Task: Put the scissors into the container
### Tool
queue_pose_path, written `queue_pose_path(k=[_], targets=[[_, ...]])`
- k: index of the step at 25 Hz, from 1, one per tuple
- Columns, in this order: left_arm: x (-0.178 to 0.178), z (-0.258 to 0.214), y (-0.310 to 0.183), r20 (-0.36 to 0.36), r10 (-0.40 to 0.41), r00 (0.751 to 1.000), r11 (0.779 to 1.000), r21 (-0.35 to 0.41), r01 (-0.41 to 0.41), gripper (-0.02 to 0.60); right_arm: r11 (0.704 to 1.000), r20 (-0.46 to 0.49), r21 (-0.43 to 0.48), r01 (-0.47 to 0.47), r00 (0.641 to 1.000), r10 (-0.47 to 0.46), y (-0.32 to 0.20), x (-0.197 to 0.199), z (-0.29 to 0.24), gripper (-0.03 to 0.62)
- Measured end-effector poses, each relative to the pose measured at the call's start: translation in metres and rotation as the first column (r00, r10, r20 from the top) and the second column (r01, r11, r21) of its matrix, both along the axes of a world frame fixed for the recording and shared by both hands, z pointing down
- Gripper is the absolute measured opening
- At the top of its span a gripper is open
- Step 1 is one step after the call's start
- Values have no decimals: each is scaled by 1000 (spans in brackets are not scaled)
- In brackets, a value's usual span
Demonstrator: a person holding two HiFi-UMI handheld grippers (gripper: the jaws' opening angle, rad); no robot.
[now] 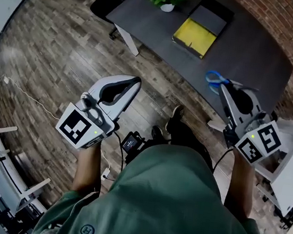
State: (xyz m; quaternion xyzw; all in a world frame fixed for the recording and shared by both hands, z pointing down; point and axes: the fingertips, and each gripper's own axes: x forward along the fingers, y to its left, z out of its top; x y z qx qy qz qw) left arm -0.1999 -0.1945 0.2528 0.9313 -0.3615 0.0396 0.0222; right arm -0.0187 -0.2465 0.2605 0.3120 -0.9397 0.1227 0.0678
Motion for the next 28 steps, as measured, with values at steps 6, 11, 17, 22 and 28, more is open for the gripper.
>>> queue_pose_path(k=[6, 11, 17, 22, 28], targets=[[-5, 4, -58, 9, -35, 999, 999, -27, 36, 0, 999, 22, -41, 31, 999, -30, -63, -9, 21, 41], [-2, 1, -116, 38, -54, 998, 997, -50, 56, 0, 996, 47, -57, 66, 997, -63, -127, -18, 29, 41], [14, -3, -168, 56, -68, 996, 995, -64, 72, 0, 992, 43, -72, 100, 994, -97, -183, -12, 36, 41], [8, 18, -207, 47, -69, 997, 994, -83, 72, 0, 990, 24, -101, 99, 995, -97, -221, -22, 68, 41], [-5, 28, -242, 7, -18, 1000, 995, -93, 18, 0, 990, -32, -136, 47, 998, -52, -244, -31, 86, 41]])
